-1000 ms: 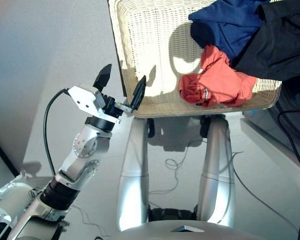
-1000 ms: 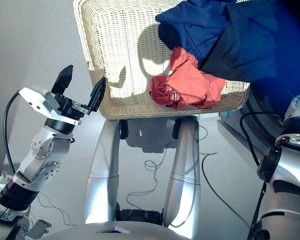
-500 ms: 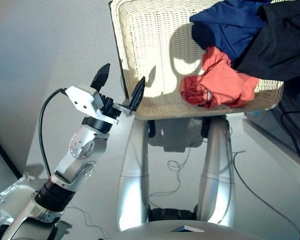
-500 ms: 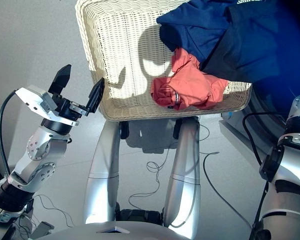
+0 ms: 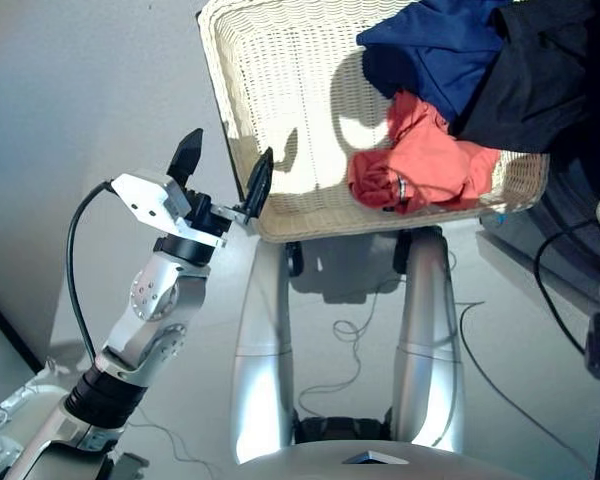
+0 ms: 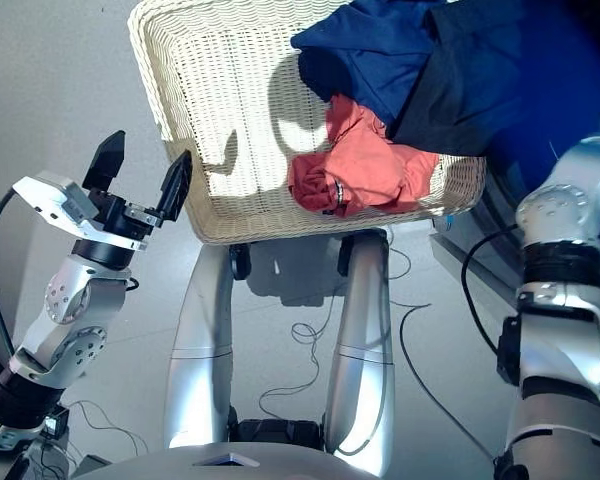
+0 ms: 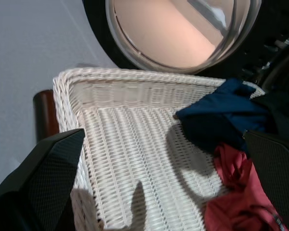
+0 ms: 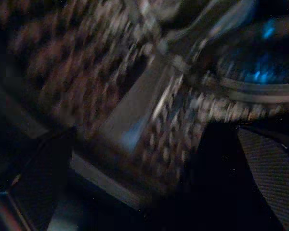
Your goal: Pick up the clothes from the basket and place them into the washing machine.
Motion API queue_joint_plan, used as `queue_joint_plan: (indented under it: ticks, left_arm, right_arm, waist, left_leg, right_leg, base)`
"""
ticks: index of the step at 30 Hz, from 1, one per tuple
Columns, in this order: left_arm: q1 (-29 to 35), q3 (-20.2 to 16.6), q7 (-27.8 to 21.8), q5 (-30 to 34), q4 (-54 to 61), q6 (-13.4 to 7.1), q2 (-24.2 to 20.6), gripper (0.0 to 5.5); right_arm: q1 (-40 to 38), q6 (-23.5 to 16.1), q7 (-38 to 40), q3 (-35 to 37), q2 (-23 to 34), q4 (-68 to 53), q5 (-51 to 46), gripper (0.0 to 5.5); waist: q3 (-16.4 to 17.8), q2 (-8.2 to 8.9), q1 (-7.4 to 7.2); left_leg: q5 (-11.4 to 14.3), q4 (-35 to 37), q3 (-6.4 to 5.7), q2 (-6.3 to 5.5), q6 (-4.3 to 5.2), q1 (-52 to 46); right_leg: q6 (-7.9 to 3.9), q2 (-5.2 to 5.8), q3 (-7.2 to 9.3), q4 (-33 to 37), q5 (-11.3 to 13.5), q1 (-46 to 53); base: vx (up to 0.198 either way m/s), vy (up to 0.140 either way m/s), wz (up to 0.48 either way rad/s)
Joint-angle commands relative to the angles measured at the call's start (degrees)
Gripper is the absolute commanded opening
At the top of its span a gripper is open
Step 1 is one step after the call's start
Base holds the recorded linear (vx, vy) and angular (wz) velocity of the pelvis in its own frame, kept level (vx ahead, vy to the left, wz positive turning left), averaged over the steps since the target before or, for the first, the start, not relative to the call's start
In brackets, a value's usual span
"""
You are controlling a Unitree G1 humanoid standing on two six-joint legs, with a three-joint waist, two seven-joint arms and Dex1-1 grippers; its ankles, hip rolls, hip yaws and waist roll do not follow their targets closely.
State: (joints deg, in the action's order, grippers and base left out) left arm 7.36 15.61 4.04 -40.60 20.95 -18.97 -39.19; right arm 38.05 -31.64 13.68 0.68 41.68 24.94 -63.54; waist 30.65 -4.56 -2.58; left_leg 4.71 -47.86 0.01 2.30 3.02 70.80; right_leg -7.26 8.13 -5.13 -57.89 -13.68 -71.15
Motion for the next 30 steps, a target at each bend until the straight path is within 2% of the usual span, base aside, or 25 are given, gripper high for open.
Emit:
queue_joint_plan:
  ticks: [1,3,5,6,11,12,13,14,15,16,18,20,21,22,24,25,27,30]
  left_arm:
    - [-3.17,-2.02,-1.01,-0.27,4.09,-3.66,-1.06,5.5]
    - [-3.84,-2.18,-1.59,1.24,3.82,-3.7,-2.1,5.5]
    - [-4.3,-2.4,-1.67,1.99,3.84,-3.7,-2.26,5.5]
    - [-4.58,-2.41,-1.71,3.11,3.55,-4.03,-2.49,5.5]
    - [-3.59,-1.05,-1.61,5.68,0.66,-4.28,-1.59,5.5]
    - [-2.33,-0.14,-1.56,6.87,-2.12,-4.39,-0.42,5.5]
    - [-2.64,0.08,-1.58,6.85,-2.22,-4.41,-0.39,5.5]
    - [-2.32,0.31,-1.81,7.43,-3.39,-4.36,-0.15,5.5]
    - [-1.94,1.38,-1.81,9.13,-6.35,-4.57,0.25,5.5]
    - [-1.96,1.42,-1.8,9.14,-6.39,-4.6,0.25,5.5]
    - [-1.08,2.2,-0.98,11.85,-12.5,-5.09,2.47,5.5]
    - [-0.69,2.48,-0.96,12.48,-15.06,-5.26,3.9,5.5]
    - [0.85,3.88,-0.54,13.94,-21.21,-5.53,6.64,5.5]
    - [0.85,3.93,-0.54,13.95,-21.27,-5.57,6.66,5.5]
    - [2.44,4.6,-0.48,17.85,-27.95,-5.45,9.73,5.5]
    - [2.48,4.59,-0.48,17.85,-27.98,-5.47,9.73,5.5]
    - [2.25,4.7,-1.37,18.08,-33.64,-5.06,12.68,5.5]
    - [0.49,3.89,-2.59,18.19,-37.21,-4.26,14.66,5.5]
  right_arm:
    - [-8.58,-1.25,-3.01,-0.69,0.42,-12.3,12.42,5.5]
    - [-14.74,0.46,-5.15,-2.63,-1.11,-18.56,18.38,5.5]
    - [-16.49,1.28,-5.37,-3.58,-2.18,-20.27,21.0,5.5]
    - [-18.28,1.8,-6.68,-5.52,-3.2,-23.44,23.1,5.5]
    - [-20.8,2.83,-7.6,-9.28,-7.25,-25.81,25.93,5.5]
    - [-20.93,3.4,-7.95,-10.98,-8.8,-25.16,27.1,5.5]
    - [-21.32,3.41,-7.93,-11.1,-8.84,-25.09,27.1,5.5]
    - [-21.37,3.81,-7.73,-12.14,-9.09,-25.19,28.37,5.5]
    - [-21.91,4.4,-7.49,-13.81,-9.8,-24.93,30.36,5.5]
    - [-21.96,4.4,-7.47,-13.82,-9.81,-24.93,30.38,5.5]
    - [-22.87,4.85,-7.48,-15.26,-11.61,-24.47,33.27,5.5]
    - [-23.01,4.95,-7.36,-15.78,-12.14,-23.94,34.46,5.5]
    - [-21.98,5.23,-7.3,-16.86,-13.71,-21.65,34.88,5.5]
    - [-22.03,5.21,-7.3,-16.86,-13.71,-21.64,34.87,5.5]
    - [-21.9,5.97,-8.0,-17.56,-15.62,-21.5,35.75,5.5]
    - [-21.88,5.98,-8.0,-17.56,-15.63,-21.5,35.75,5.5]
    - [-21.98,6.9,-9.42,-18.92,-15.79,-20.61,36.97,5.5]
    - [-23.29,8.49,-11.65,-20.41,-16.71,-19.89,36.9,5.5]
  waist:
    - [-0.86,2.03,-1.07]
    - [-0.86,2.39,-1.4]
    - [-0.86,2.56,-1.39]
    - [-0.86,2.82,-1.44]
    - [-0.86,3.28,-1.71]
    - [-0.86,3.49,-1.86]
    - [-0.86,3.45,-1.79]
    - [-0.86,3.68,-1.92]
    - [-0.86,3.97,-2.14]
    - [-0.86,4.0,-2.13]
    - [-0.86,4.62,-2.4]
    - [-0.86,4.94,-2.41]
    - [-0.86,5.36,-2.24]
    - [-0.86,5.37,-2.21]
    - [-1.37,6.03,-2.09]
    - [-1.33,6.06,-2.09]
    - [-3.67,6.44,-1.96]
    - [-6.52,7.0,-1.4]
  left_leg:
    - [4.17,1.06,1.25,0.61,0.81,-4.06]
    - [3.58,2.27,1.25,0.69,0.71,-4.7]
    - [3.32,3.15,1.33,0.83,0.65,-5.25]
    - [2.9,4.7,1.74,1.33,0.57,-6.12]
    - [1.32,9.77,2.32,1.51,0.41,-10.34]
    - [-1.76,13.27,2.78,1.18,0.1,-12.15]
    - [0.31,12.72,2.53,1.19,0.4,-13.49]
    - [-2.4,15.48,3.28,1.0,0.06,-14.59]
    - [-3.28,19.08,3.69,0.68,-0.15,-18.7]
    - [-3.37,19.29,3.73,0.65,-0.15,-18.89]
    - [-5.07,24.91,4.05,0.31,-0.35,-25.69]
    - [-5.92,27.48,4.32,0.16,-0.39,-28.64]
    - [-7.36,32.32,4.98,-0.19,-0.13,-34.99]
    - [-7.44,32.54,5.01,-0.2,-0.13,-35.19]
    - [-9.44,40.09,5.85,-0.51,0.63,-45.3]
    - [-9.75,40.4,5.87,-0.55,0.63,-45.41]
    - [-10.05,43.31,5.9,-0.63,1.03,-50.05]
    - [-9.52,44.82,6.21,-0.58,0.98,-55.04]
  right_leg:
    - [2.42,-1.97,3.05,8.99,6.22,1.71]
    - [2.29,-1.94,3.36,10.14,6.87,2.47]
    - [2.23,-2.03,3.39,11.18,7.32,3.04]
    - [2.03,-1.94,3.76,12.86,8.09,3.92]
    - [1.29,-1.5,4.26,18.06,10.01,8.18]
    - [1.27,-1.49,4.67,21.54,13.0,10.03]
    - [0.99,-1.51,4.63,20.73,10.99,11.24]
    - [1.14,-1.46,4.81,23.61,13.62,12.18]
    - [0.68,-1.56,4.71,26.6,14.76,15.77]
    - [0.68,-1.54,4.69,26.73,14.8,15.9]
    - [-0.07,-1.34,5.02,32.91,16.93,22.72]
    - [-0.42,-1.31,5.37,35.67,17.8,25.85]
    - [-1.2,-0.96,5.83,40.9,19.47,31.79]
    - [-1.2,-0.96,5.82,41.05,19.53,31.94]
    - [-2.36,-0.5,5.91,47.64,21.99,41.53]
    - [-2.36,-0.48,5.9,47.93,22.27,41.62]
    - [-2.76,0.01,6.2,51.95,23.27,47.03]
    - [-3.25,0.84,6.66,55.27,23.96,52.95]
  base:
    - [0.0,0.0,0.0]
    - [0.0,0.0,0.0]
    - [0.0,0.0,0.0]
    - [0.0,0.0,0.0]
    - [0.0,0.0,0.0]
    - [0.052,0.046,-0.084]
    - [0.0,0.0,0.0]
    - [0.073,0.049,-0.094]
    - [0.0,0.0,0.0]
    - [0.113,0.059,-0.107]
    - [0.1,0.043,-0.092]
    - [0.096,0.026,-0.158]
    - [0.112,0.027,-0.162]
    - [0.113,0.018,-0.147]
    - [0.123,0.031,-0.158]
    - [0.147,0.036,-0.208]
    - [0.151,0.01,-0.159]
    - [0.165,0.03,0.031]
